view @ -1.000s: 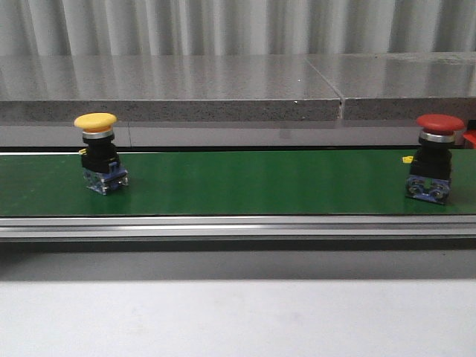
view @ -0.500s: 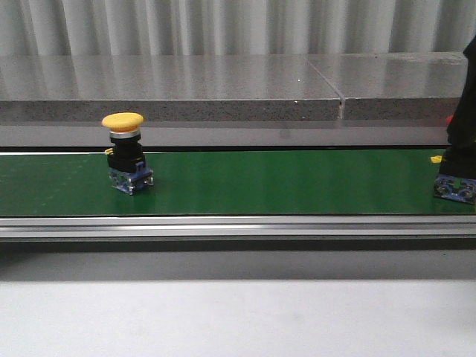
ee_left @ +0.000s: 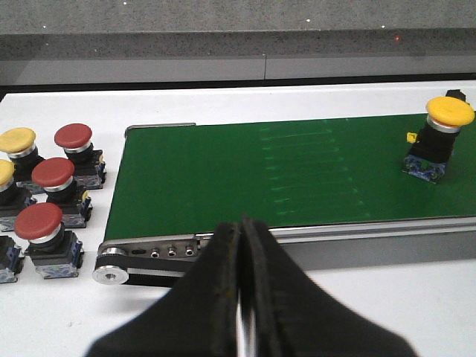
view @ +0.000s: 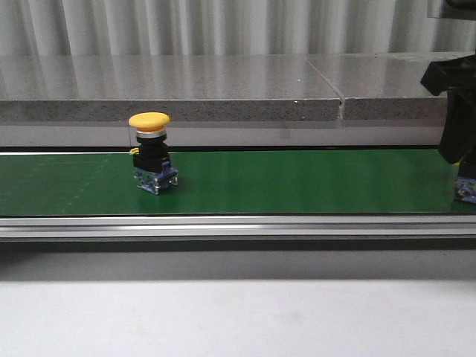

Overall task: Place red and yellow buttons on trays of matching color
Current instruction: 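Grasp the red button and set it in the red tray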

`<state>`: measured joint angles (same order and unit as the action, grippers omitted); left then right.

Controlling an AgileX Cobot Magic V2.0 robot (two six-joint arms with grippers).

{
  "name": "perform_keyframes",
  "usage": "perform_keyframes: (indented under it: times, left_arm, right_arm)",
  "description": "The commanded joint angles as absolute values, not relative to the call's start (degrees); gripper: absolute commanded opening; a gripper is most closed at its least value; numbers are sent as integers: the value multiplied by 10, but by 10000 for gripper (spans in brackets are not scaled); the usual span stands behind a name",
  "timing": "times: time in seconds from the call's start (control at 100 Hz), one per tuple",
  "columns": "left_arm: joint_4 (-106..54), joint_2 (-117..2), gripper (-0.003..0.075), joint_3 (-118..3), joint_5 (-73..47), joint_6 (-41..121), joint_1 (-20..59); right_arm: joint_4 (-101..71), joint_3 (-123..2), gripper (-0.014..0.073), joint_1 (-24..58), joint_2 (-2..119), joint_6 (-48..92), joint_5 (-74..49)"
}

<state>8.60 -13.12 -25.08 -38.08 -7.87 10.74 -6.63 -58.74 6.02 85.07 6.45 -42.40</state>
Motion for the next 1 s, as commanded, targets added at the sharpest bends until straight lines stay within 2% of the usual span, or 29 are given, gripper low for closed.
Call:
perform_keyframes:
  times: [0.0, 0.21, 0.43, 0.6, 0.99]
  left_arm:
    - [84, -137, -21, -264, -334, -80, 113]
    - [84, -137, -21, -264, -334, -80, 113]
    - [84, -137, -21, -264, -334, -80, 113]
    - [84, -137, -21, -264, -334, -80, 113]
    - [84, -137, -21, -264, -334, -80, 113]
  right_arm:
    - [-58, -623, 150, 56, 833, 61, -431]
    - [-57, -690, 149, -1, 833, 60, -465]
    - [-78, -737, 149, -131, 841, 60, -432]
    - [-124, -763, 149, -209, 890, 60, -405]
    - [-136, -824, 149, -262, 1015, 60, -371]
